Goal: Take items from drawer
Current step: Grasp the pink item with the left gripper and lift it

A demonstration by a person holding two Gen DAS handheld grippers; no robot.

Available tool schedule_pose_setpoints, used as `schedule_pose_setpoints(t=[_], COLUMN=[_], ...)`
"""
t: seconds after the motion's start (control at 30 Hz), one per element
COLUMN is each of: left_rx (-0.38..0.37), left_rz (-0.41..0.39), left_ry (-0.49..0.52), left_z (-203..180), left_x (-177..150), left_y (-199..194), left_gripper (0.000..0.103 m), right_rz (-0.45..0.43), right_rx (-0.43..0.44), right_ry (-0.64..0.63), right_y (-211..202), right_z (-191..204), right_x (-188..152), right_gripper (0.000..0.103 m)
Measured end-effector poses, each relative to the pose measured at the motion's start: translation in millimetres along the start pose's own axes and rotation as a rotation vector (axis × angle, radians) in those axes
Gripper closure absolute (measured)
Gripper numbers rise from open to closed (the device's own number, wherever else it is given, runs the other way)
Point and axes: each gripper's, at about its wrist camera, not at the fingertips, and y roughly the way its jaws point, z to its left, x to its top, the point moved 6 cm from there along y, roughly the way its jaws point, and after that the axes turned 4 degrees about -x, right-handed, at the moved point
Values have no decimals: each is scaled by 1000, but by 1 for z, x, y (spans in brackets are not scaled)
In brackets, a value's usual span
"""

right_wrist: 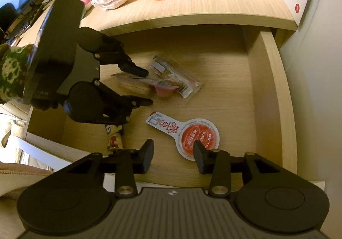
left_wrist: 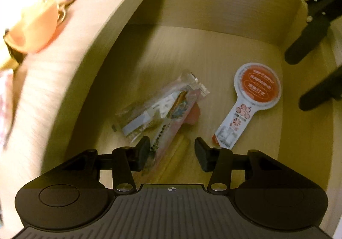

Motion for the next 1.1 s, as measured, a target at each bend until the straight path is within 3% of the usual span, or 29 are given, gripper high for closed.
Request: schedule_pose_setpoints(t=[0.07, 0.17, 0.27, 0.33, 0.53, 0.67, 0.77, 0.83, 0.97, 1.03, 1.1], left_rx=[-12, -32, -42, -33, -25, -16, -6, 9, 44, 54, 54], left_rz=[-8, -26, 1, 15, -22, -102, -160, -186, -201, -199, -202], left_ry=[-30, -89, -209, -254, -497, -704, -828, -907, -999, -1028, -1056], left_z=[4, 10, 18, 23, 36, 38, 41, 42, 40, 40, 40], left_x=[0, 1, -5, -12, -38, -69, -82, -92, -115, -119, -128], left_y=[1, -4, -9, -14, -77, -126, -146, -155, -161, -163, -166], left_gripper=[52, 62, 67, 76, 76, 77, 77, 77, 77, 77, 76], right_rz=[-7, -25, -58, -78, -95, -77, -59, -72, -16, 24, 60], right_rx=[-6, -27, -81, -110, -155, -84, -36, -53, -39, 12, 116], right_ry=[-6, -25, -92, -154, -381, -470, -506, -520, -506, -486, -477], right_y=[-1, -1, 2, 9, 52, 78, 90, 97, 112, 112, 105], right_z=[0, -2, -1, 2, 27, 42, 49, 49, 44, 45, 51], right_x=[1, 8, 22, 35, 72, 82, 88, 93, 97, 96, 91], right_gripper=[59, 59, 59, 59, 57, 47, 46, 44, 43, 41, 42])
